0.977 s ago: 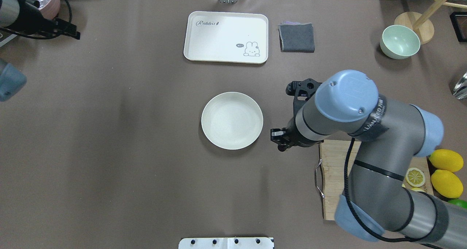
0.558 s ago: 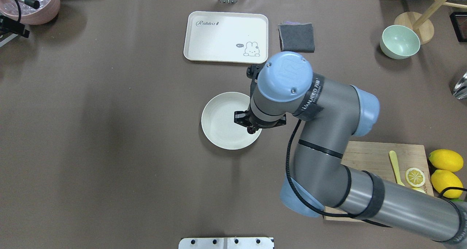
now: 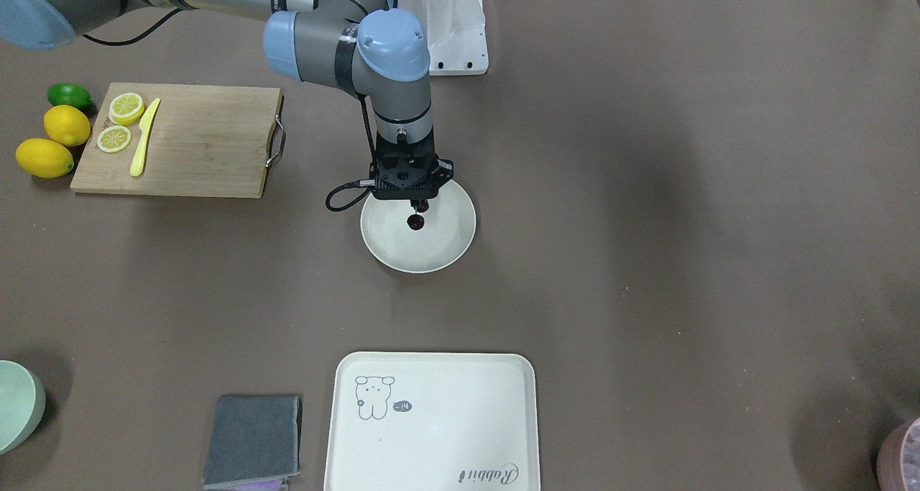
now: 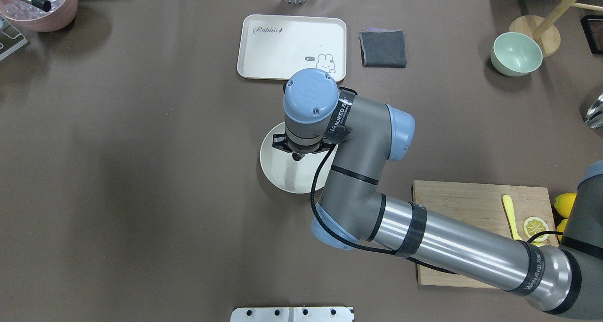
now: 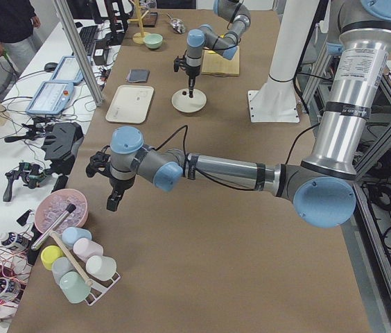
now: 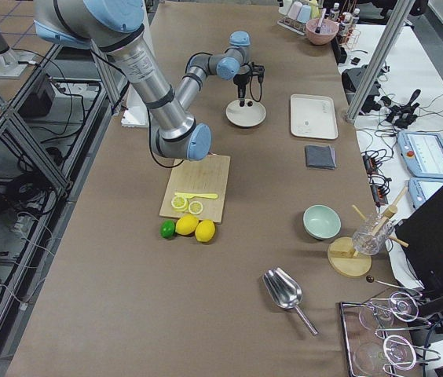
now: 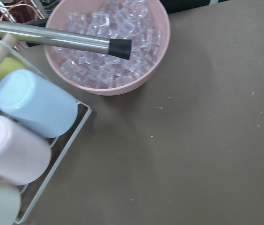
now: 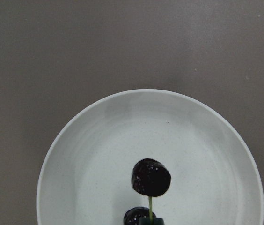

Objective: Place red cherry on plate
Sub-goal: 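Lower the cherries onto the plate and open the right gripper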

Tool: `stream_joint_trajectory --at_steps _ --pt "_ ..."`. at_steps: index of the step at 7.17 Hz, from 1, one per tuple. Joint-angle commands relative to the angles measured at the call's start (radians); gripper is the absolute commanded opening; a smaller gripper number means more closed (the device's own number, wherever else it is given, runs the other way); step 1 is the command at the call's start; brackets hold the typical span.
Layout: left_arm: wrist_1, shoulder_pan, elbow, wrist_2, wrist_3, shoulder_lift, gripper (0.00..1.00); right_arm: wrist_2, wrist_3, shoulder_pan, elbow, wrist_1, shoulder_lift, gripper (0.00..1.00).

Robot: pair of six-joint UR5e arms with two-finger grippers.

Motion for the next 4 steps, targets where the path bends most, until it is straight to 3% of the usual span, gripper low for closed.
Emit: stream_joint_trajectory --at_steps 1,3,4 --pt "0.006 -0.018 -0.002 -0.007 0.014 0.000 0.98 -0.005 0.019 -0.019 -0.031 0.021 0.008 0.96" --pt "0.006 -0.027 -0.003 -0.010 0.026 0.002 0.98 0.005 0.031 0.002 -0.014 0.011 0.011 1.00" --pt "0.029 -0.045 0.000 -0.008 0.097 0.002 0.98 0.061 0.030 0.052 0.021 -0.003 0.001 1.00"
